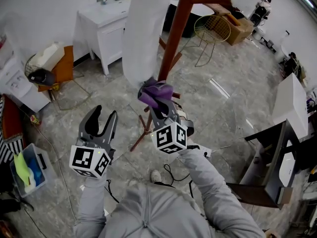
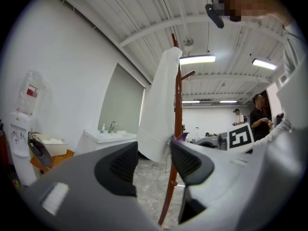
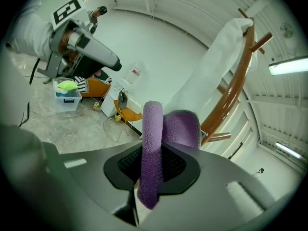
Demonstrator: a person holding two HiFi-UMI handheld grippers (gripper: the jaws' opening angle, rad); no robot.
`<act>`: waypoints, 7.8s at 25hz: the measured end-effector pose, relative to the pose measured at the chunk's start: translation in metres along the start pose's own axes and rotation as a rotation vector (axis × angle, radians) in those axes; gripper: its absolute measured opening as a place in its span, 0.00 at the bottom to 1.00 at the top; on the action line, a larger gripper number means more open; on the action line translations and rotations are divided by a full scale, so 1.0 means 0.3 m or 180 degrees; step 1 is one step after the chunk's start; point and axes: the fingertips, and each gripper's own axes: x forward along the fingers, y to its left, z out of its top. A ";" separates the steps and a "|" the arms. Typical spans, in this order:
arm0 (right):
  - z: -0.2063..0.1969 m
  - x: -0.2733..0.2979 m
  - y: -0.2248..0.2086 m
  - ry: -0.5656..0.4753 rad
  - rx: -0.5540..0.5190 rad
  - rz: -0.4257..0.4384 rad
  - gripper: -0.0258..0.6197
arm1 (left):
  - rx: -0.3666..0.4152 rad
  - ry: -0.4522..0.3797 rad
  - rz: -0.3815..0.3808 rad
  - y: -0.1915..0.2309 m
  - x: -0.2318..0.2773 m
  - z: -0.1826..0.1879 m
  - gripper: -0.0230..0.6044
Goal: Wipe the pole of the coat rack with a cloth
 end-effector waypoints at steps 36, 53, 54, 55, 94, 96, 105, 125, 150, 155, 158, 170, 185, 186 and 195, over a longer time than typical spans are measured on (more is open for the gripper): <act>-0.178 -0.073 -0.310 0.1089 0.1020 -0.0360 0.12 | -0.0107 -0.0023 -0.0062 0.004 0.004 -0.021 0.40; -0.234 -0.151 -0.454 0.1081 0.1283 -0.0647 0.12 | -0.0071 -0.0033 -0.0145 -0.027 0.034 -0.013 0.40; -0.240 -0.156 -0.461 0.1079 0.1287 -0.0666 0.12 | -0.0068 -0.0029 -0.0147 -0.029 0.034 -0.014 0.40; -0.248 -0.161 -0.468 0.1078 0.1287 -0.0686 0.12 | -0.0067 -0.0025 -0.0149 -0.030 0.035 -0.016 0.40; -0.256 -0.199 -0.029 0.0637 0.0990 -0.0395 0.12 | -0.0013 0.0110 -0.0078 -0.015 -0.014 -0.042 0.40; -0.171 -0.156 -0.033 0.0426 0.0749 -0.0407 0.12 | -0.0016 0.0109 -0.0033 -0.002 -0.028 -0.042 0.40; 0.108 -0.028 -0.060 -0.0037 -0.0968 -0.0787 0.12 | -0.0071 0.0121 0.0202 0.084 -0.096 -0.051 0.40; -0.225 0.189 0.056 0.0764 -0.0849 -0.0156 0.12 | -0.0191 0.0230 0.0289 0.101 -0.105 -0.131 0.40; -0.041 0.031 0.285 0.0282 0.0297 0.0802 0.12 | -0.0177 0.0176 0.0252 0.094 -0.124 -0.102 0.40; 0.048 -0.025 0.297 0.0045 0.0513 0.0845 0.12 | -0.0138 0.0146 0.0224 0.082 -0.126 -0.078 0.40; 0.091 -0.059 0.310 -0.0091 0.0619 0.0893 0.12 | -0.0112 0.0126 0.0193 0.072 -0.122 -0.062 0.40; 0.093 -0.249 0.269 -0.0310 0.1261 0.0615 0.12 | 0.0009 0.0057 -0.0008 0.008 -0.104 -0.006 0.40; -0.095 -0.569 -0.149 -0.0437 0.1918 -0.0903 0.12 | 0.0168 -0.0039 -0.0491 -0.161 0.012 0.059 0.40; -0.102 -0.586 -0.178 -0.0465 0.1954 -0.0997 0.12 | 0.0177 -0.0052 -0.0513 -0.167 0.019 0.062 0.40; -0.182 -0.723 -0.331 -0.0566 0.2145 -0.1580 0.12 | 0.0233 -0.0091 -0.0610 -0.217 0.060 0.086 0.40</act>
